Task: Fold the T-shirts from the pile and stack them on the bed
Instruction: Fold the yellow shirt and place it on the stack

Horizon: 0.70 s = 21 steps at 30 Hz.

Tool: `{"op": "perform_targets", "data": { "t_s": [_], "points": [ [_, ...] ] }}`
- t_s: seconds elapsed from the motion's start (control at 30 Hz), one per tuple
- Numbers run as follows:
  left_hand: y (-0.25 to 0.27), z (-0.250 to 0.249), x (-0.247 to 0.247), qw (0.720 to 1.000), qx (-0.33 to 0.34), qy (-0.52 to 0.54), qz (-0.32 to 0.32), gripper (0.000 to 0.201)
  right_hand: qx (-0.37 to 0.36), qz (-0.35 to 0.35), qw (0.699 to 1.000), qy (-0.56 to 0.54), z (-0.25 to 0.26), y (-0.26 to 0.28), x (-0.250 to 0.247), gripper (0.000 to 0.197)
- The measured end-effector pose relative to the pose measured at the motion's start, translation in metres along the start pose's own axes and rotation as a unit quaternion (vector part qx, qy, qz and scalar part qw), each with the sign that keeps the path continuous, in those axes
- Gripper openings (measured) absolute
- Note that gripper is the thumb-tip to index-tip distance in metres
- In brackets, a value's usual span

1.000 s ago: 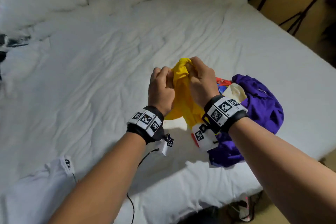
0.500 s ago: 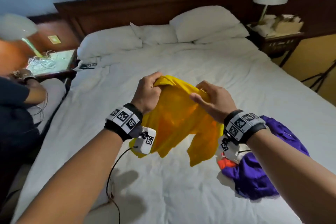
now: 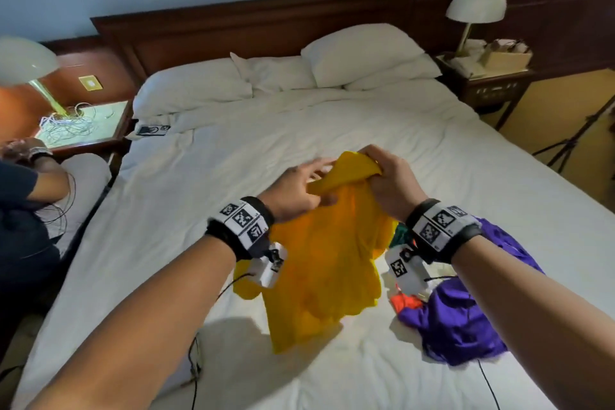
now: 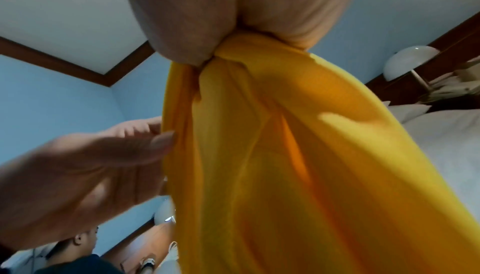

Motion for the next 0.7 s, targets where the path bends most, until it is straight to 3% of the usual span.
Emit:
{"op": "perform_targets", "data": {
  "t_s": [0.07, 0.13, 0.2, 0.3, 0.37, 0.43, 0.5, 0.57, 0.6, 0.63, 0.7],
  "points": [
    [-0.006, -0.012, 0.013, 0.992, 0.005, 0.126, -0.021, 0.027, -0.016, -0.014, 0.997, 0.076, 0.006, -0.004, -0.005, 0.041],
    [-0.008, -0.018, 0.008, 0.982, 0.004, 0.167, -0.085, 0.026, -0.036, -0.019, 0.984, 0.174, -0.006, 0.002, -0.013, 0.033],
    [-0.008, -0.027, 0.002, 0.975, 0.016, 0.194, -0.106, 0.019, -0.006, 0.011, 0.980, 0.199, -0.033, 0.014, -0.015, 0.024],
    [-0.015, -0.032, -0.004, 0.981, 0.022, 0.168, -0.095, 0.014, 0.073, 0.043, 0.989, 0.119, -0.074, 0.040, -0.013, 0.012],
    [-0.030, -0.017, -0.008, 0.991, -0.010, 0.076, -0.111, 0.014, 0.114, 0.028, 0.993, 0.009, -0.078, 0.049, -0.012, 0.008],
    [-0.041, 0.003, -0.004, 0.989, -0.062, -0.057, -0.122, 0.016, 0.118, 0.003, 0.992, -0.041, -0.065, 0.043, -0.014, 0.010],
    [-0.036, 0.011, 0.010, 0.973, -0.075, -0.122, -0.179, 0.027, 0.101, -0.011, 0.992, -0.075, -0.047, 0.031, -0.014, 0.011],
    [-0.015, 0.009, 0.041, 0.962, -0.011, -0.051, -0.268, 0.040, 0.090, -0.029, 0.991, -0.093, -0.032, 0.019, -0.015, 0.009],
    [-0.003, 0.011, 0.064, 0.960, 0.018, 0.004, -0.280, 0.045, 0.092, -0.040, 0.989, -0.105, -0.025, 0.014, -0.017, 0.007],
    [0.005, 0.018, 0.095, 0.966, 0.024, 0.045, -0.255, 0.054, 0.094, -0.053, 0.987, -0.122, -0.021, 0.012, -0.019, 0.011],
    [0.008, 0.037, 0.154, 0.990, -0.060, 0.064, -0.114, 0.078, 0.094, -0.079, 0.980, -0.159, -0.013, 0.008, -0.026, 0.021]
  ]
}}
Point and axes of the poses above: each hand's wrist, its own y-axis away from the middle knuckle, its own x-axis out of the palm, z = x × y, the point moved 5 cm from there along -y, towards the middle knuckle, and after that the axes turned 7 degrees about -y, right-handed, at the moved point
